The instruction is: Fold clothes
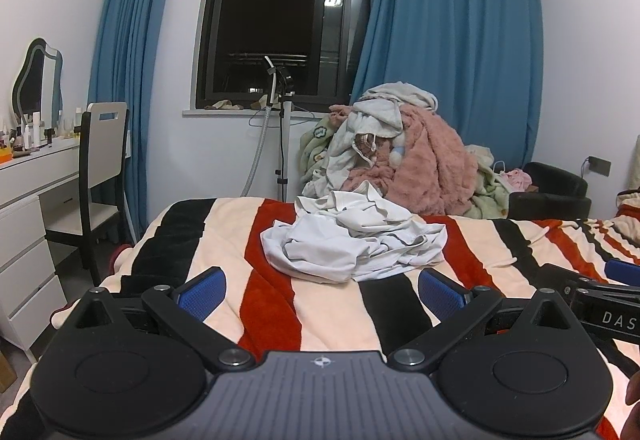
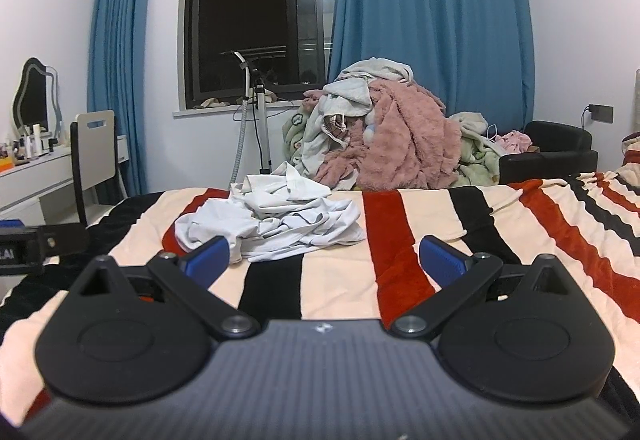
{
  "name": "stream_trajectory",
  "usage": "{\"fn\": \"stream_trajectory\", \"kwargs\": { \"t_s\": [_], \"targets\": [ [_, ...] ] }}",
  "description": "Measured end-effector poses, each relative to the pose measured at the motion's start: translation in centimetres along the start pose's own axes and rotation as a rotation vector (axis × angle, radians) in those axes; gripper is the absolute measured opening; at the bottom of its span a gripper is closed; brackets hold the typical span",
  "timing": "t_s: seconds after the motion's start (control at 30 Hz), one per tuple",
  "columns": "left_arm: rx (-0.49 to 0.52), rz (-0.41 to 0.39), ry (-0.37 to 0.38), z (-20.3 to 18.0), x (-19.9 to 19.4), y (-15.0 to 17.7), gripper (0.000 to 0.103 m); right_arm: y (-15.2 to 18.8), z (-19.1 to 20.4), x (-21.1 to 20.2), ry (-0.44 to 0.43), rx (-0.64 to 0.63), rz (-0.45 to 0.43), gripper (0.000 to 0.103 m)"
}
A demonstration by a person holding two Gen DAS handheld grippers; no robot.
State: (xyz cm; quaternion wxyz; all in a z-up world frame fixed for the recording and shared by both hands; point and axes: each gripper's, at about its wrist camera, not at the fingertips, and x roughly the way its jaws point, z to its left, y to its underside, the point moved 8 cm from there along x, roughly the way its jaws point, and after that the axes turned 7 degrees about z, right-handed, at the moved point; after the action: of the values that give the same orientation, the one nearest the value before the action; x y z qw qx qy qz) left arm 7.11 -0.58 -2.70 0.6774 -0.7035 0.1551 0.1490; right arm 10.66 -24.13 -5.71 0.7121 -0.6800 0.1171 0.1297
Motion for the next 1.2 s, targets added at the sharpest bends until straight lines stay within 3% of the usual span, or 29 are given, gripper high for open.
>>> {"fn": "stream_trajectory", "kwargs": {
  "t_s": [0.3,0.43,0.6,0.73,0.83,1.0,1.2],
  "targets": [
    [0.024,0.009,0.0,-0.1,0.7,0.7,0.103,-0.1,-0.7,0.0,0.002,0.033,0.004,0.103],
    [0.003,0.027,0.046,-0.4,1.1,0.7,0.103,-0.4,-1.1,-0.3,0.038,0.052,-0.033,0.103],
    [0.03,0.012,0.038,-0.8,0.9,0.5,0.103,-1.0,-1.4,-1.8,-0.017,0.089,-0.126,0.103],
    [0.026,0.038,0.049,-0.6,1.9,-0.5,0.103,-3.9,-0.9,-2.1,0.034,0.065,-0.182,0.103],
    [0.006,0.083,0.032,-0.3,3.8,-1.3,0.103,-8.4,-0.7,-2.5,0.062,0.068,-0.251,0.103],
    [0.066,0.165,-0.003,-0.2,9.0,-1.8,0.103,-14.1,-1.7,-1.8,-0.014,0.133,-0.281,0.103],
    [0.119,0.207,0.047,-1.8,18.0,-1.6,0.094,-9.4,-4.1,2.7,-0.014,0.173,-0.192,0.103]
  ]
}}
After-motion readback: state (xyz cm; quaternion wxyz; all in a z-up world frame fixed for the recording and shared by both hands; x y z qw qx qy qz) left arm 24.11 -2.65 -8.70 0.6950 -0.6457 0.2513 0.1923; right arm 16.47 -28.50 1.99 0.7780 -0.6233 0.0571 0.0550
